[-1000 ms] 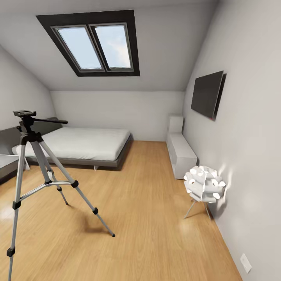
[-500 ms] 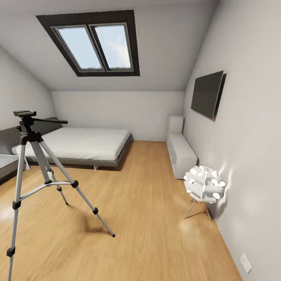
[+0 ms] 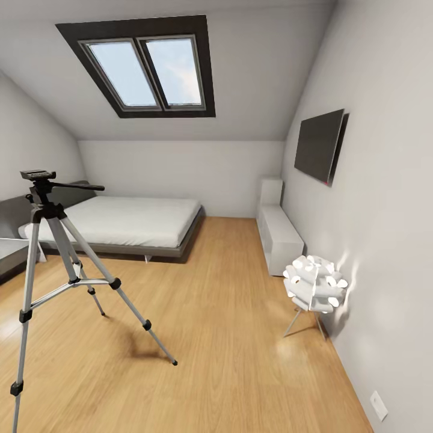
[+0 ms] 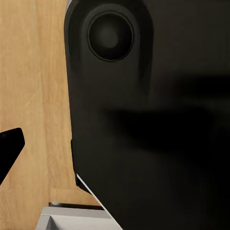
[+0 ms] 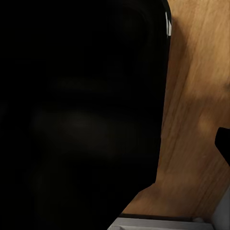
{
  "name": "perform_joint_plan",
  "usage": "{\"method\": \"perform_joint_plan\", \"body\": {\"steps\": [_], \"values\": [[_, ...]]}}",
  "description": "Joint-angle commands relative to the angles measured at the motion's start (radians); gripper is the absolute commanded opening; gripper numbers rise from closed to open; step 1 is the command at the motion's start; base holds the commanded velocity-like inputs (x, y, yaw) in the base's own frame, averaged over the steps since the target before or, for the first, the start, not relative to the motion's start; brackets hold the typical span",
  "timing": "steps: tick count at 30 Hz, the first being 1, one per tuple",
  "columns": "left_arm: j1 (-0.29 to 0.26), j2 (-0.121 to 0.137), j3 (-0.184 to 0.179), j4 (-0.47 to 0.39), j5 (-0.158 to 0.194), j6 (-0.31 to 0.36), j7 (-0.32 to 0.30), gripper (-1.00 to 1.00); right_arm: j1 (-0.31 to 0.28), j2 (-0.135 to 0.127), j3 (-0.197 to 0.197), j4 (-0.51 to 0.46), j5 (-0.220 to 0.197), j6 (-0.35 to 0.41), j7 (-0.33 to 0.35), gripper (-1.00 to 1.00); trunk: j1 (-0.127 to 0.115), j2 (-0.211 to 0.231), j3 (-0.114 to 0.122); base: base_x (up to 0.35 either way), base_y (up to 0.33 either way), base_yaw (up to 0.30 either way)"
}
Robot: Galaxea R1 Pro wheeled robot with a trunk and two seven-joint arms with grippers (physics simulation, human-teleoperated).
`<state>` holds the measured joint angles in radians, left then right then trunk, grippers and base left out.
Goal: Attach the digital camera to the camera tripod in the bedroom.
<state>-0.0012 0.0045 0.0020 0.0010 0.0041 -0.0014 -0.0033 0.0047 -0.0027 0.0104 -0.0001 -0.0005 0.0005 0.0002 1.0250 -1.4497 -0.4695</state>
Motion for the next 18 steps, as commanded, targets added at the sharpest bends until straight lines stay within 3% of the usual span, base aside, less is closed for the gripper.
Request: {"method": "perform_joint_plan", "body": {"steps": [1, 10, 14, 18], "values": [[0.000, 0.000, 0.000, 0.000, 0.000, 0.000, 0.000, 1.00, 0.000, 0.000, 0.001, 0.000, 0.000, 0.000, 0.000, 1.00, 0.000, 0.000, 0.000, 0.000, 0.000, 0.000], [0.005, 0.006, 0.000, -0.001, 0.002, 0.000, -0.001, 1.00, -0.006, 0.000, -0.004, -0.006, 0.000, 0.001, 0.003, 1.00, 0.000, 0.000, 0.000, 0.000, 0.000, 0.020], [0.019, 0.027, 0.001, -0.005, 0.003, 0.000, -0.002, 1.00, -0.029, 0.000, -0.009, -0.025, 0.008, 0.003, 0.008, 1.00, 0.000, 0.000, 0.000, 0.000, 0.000, 0.209], [0.021, 0.031, 0.001, -0.006, 0.003, 0.000, -0.002, 1.00, -0.042, 0.000, -0.009, -0.028, 0.014, 0.002, 0.009, 1.00, 0.000, 0.000, 0.000, 0.000, 0.000, 0.245]]}}
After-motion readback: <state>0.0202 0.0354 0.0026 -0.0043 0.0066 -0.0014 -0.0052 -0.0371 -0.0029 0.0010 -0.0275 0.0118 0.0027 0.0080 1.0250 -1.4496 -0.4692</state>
